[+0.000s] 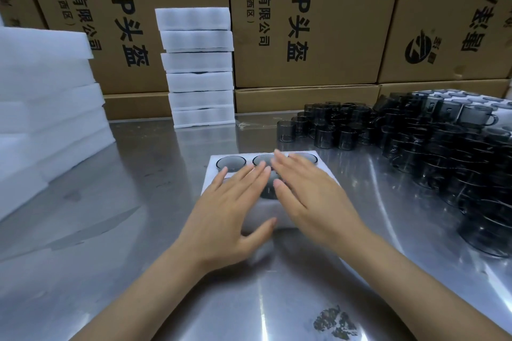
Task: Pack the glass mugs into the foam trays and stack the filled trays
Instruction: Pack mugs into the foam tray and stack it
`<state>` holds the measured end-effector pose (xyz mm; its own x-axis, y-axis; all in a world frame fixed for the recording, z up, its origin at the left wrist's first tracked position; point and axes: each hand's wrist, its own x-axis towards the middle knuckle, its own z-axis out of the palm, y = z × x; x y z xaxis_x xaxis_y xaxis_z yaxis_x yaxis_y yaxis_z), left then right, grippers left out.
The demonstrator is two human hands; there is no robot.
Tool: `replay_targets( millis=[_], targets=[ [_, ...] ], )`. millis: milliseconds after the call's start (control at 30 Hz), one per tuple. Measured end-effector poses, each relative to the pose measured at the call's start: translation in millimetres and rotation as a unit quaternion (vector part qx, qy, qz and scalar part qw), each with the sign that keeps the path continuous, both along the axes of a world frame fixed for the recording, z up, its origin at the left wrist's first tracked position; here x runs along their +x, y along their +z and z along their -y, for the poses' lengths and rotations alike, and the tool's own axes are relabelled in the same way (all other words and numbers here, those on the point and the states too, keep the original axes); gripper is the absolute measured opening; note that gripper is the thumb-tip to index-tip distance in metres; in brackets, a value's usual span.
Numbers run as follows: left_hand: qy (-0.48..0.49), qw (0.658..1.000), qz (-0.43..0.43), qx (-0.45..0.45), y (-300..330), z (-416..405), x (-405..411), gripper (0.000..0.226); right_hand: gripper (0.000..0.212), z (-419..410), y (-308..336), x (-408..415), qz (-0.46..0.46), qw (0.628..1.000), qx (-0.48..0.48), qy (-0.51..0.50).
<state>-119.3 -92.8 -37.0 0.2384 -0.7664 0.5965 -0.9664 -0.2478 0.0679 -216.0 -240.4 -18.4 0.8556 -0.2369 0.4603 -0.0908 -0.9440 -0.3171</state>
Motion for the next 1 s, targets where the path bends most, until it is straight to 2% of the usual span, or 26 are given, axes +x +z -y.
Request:
replay_targets(
  millis=[100,267,367,433,567,633,733,800,867,1000],
  targets=[
    [0.011,1.0,0.009,0.02,0,0,-2,0.06,0.046,1,-5,0,-0.073,0.997,-0.023,-0.011],
    [0.027,0.999,-0.022,-0.004,2,5,-7,0.052,0.046,1,-4,1,-0.085,0.995,-0.047,-0.013],
    [0.035,0.999,-0.011,0.0,1,6,-7,0.049,0.041,3,-2,3,-0.056,0.998,0.014,-0.025],
    [0.038,0.999,0.012,0.009,-1,4,-6,0.048,0.042,10,0,3,0.007,0.994,0.09,-0.056],
    [0.031,0.999,0.026,-0.005,-2,1,-5,0.046,0.032,54,2,2,0.153,0.959,0.192,-0.143],
    [0.024,0.999,0.012,-0.022,-1,0,-6,0.044,0.032,82,-4,-1,0.176,0.931,0.246,-0.205],
    [0.021,0.999,0.002,-0.031,0,-2,-6,0.042,0.037,116,-19,-5,0.178,0.868,0.352,-0.302],
    [0.022,0.999,-0.002,-0.028,0,-2,-7,0.04,0.039,130,-26,-6,0.171,0.835,0.382,-0.359],
    [0.022,0.999,-0.007,-0.026,1,-2,-7,0.04,0.043,139,-29,-4,0.16,0.827,0.374,-0.389],
    [0.017,0.999,-0.019,-0.026,1,-3,-6,0.038,0.047,147,-29,0,0.132,0.837,0.352,-0.398]
  ],
)
